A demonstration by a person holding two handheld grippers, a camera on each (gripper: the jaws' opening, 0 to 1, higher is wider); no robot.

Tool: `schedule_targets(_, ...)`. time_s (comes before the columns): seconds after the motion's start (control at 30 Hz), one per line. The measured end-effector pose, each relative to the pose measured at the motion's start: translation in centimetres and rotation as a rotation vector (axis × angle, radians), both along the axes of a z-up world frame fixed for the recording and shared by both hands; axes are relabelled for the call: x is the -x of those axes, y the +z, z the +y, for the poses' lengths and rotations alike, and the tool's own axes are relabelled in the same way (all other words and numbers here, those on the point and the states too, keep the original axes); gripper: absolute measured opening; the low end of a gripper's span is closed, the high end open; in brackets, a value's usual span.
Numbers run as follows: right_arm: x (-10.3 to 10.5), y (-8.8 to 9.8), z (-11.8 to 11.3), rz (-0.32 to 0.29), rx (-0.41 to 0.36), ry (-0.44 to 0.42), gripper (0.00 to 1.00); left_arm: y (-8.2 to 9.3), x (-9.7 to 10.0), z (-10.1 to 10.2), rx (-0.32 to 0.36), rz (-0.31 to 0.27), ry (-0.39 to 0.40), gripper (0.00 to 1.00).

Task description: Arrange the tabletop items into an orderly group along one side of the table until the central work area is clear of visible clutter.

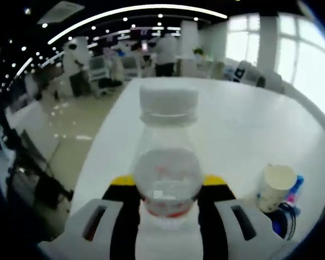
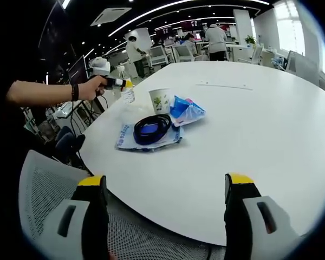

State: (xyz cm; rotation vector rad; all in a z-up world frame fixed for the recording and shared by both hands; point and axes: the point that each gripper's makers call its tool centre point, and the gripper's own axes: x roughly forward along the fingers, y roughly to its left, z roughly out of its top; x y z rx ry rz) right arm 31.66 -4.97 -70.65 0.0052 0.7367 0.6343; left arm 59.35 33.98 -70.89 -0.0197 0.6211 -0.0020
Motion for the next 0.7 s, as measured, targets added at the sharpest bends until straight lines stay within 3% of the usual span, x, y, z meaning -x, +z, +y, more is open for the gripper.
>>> schedule_targets(0.4,0.3,-0.3,0.3,0.013,0.008,0.017,0.89,-0.9,-0.8,0.8,0.005,-0.003,0.060,0.38)
schedule_targets(0.7,0.3,-0.4,0.2,0.020,0.001,0.014,0.89,-2.2,0.5,0.5,0.001,0.021,0.081,0.38)
